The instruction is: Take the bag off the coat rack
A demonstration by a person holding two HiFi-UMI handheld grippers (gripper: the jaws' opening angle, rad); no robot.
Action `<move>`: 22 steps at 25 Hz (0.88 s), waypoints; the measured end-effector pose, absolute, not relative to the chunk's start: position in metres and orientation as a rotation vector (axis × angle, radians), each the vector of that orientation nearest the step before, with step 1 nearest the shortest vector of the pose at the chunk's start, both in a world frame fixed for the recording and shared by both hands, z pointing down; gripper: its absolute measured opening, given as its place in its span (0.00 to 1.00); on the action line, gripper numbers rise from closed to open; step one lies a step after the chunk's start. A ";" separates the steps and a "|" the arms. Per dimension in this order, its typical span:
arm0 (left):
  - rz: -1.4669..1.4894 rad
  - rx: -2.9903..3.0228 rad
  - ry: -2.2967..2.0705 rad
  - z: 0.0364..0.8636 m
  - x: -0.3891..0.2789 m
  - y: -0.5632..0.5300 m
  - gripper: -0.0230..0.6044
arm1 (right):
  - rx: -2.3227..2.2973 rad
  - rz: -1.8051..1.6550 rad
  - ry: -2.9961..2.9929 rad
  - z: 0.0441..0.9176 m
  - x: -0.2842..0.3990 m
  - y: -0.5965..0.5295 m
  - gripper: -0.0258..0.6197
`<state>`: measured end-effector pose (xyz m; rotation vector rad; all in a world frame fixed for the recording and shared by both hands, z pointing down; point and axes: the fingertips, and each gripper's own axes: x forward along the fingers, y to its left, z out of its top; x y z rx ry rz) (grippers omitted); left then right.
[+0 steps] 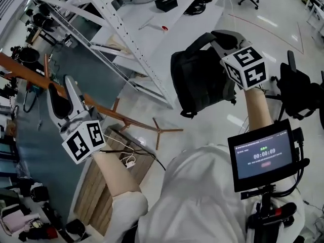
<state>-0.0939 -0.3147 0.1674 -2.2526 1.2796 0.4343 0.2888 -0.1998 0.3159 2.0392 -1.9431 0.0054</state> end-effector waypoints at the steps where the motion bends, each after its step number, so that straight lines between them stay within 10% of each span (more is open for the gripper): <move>1: 0.435 -2.263 1.268 0.170 -0.088 -0.313 0.37 | 2.048 0.010 -1.933 0.317 0.291 -0.196 0.12; 22: 0.248 -2.834 0.495 0.289 0.163 -0.246 0.37 | 2.360 0.190 -1.523 0.353 0.349 -0.060 0.12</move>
